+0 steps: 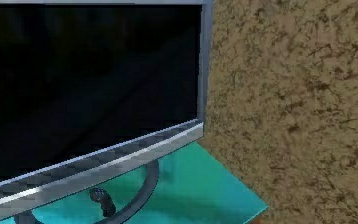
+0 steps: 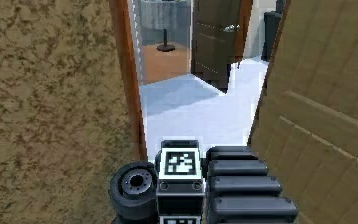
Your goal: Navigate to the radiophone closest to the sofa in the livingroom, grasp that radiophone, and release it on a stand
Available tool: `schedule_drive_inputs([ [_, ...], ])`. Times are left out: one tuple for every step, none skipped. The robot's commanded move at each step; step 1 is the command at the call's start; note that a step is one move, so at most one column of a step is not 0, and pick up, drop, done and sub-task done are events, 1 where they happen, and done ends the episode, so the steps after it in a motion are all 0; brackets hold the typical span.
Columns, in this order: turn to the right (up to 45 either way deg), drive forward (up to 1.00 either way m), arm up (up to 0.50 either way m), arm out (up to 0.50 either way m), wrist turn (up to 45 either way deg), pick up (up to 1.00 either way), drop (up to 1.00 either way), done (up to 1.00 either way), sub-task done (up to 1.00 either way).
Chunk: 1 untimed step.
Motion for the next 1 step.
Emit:
schedule_drive_inputs([
  [-45.0,0.00,0.00,0.00,0.0,0.00,0.00,0.00,0.00],
])
